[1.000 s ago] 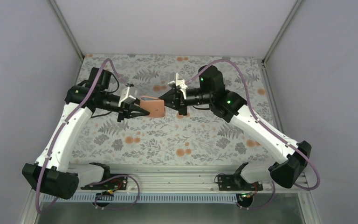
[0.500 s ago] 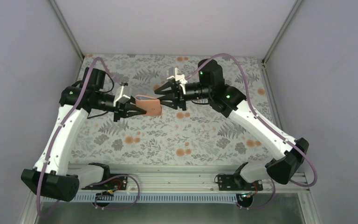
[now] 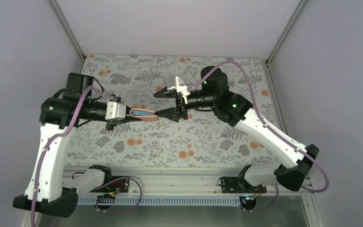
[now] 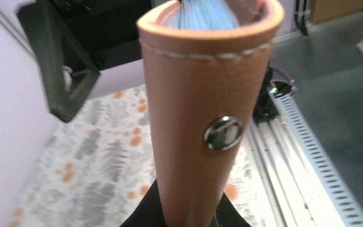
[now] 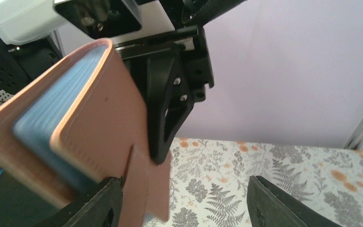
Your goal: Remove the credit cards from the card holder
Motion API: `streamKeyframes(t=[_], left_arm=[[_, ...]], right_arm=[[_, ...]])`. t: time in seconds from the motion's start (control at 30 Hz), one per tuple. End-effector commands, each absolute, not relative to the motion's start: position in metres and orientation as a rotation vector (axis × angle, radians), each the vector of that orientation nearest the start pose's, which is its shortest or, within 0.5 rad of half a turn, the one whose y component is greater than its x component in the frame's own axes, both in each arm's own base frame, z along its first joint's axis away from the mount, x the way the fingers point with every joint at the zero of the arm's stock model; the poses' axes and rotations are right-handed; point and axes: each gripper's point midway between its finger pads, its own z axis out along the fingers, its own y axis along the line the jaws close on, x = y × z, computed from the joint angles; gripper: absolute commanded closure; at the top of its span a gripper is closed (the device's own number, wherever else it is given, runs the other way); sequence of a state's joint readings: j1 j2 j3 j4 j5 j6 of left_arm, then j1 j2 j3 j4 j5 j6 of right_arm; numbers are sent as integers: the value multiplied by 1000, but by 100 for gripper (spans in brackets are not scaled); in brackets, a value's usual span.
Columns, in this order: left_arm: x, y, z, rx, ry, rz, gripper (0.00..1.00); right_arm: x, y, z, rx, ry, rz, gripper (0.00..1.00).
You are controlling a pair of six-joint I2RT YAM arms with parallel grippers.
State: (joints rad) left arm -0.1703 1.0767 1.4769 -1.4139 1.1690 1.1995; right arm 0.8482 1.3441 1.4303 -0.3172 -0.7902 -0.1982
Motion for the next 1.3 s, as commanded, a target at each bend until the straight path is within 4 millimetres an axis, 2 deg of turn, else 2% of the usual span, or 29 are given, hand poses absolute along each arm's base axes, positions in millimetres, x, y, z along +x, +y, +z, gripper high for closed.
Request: streamKeyframes(t=[0.0,0.1,0.17,0.27,0.37,0.5,0.57,0.67,0.77,0.87,1.0,1.17,1.27], left_arm=[[138,-182,417,1610,920,-533,98],[130,-185,432,1610,810,-541,98],[127,-186,430,1641,744,-531,98],[132,-187,426,1660,739,-530,97],[134,-187,433,1662,734,-520,98],[137,-188,445,1641,721,-497,97],[141,-187,443,1641,744,-486,98],[140,-186,438,1639,777,-492,98],[135,-185,437,1620,818,-512,98],[131,-186,444,1593,817,-536,98],[127,-188,444,1581,789,-601,98],[134,-191,448,1569,798,-663,98],[133,-192,449,1574,791,-689,98]], right_arm=[[133,361,412,-1480,1179,1128,31],[129,352,422,-1486,1143,1080,30],[116,343,436,-1485,1081,1100,31],[101,328,462,-1413,978,1114,31],[104,320,477,-1335,944,1059,30],[100,314,500,-1324,868,1023,30],[101,315,512,-1296,832,1026,30],[110,322,518,-1264,825,1014,30],[122,339,517,-1287,859,1019,28],[125,354,503,-1369,906,1053,29],[123,358,473,-1449,908,1049,23],[111,360,460,-1544,886,1103,21],[132,371,467,-1465,954,1072,20]])
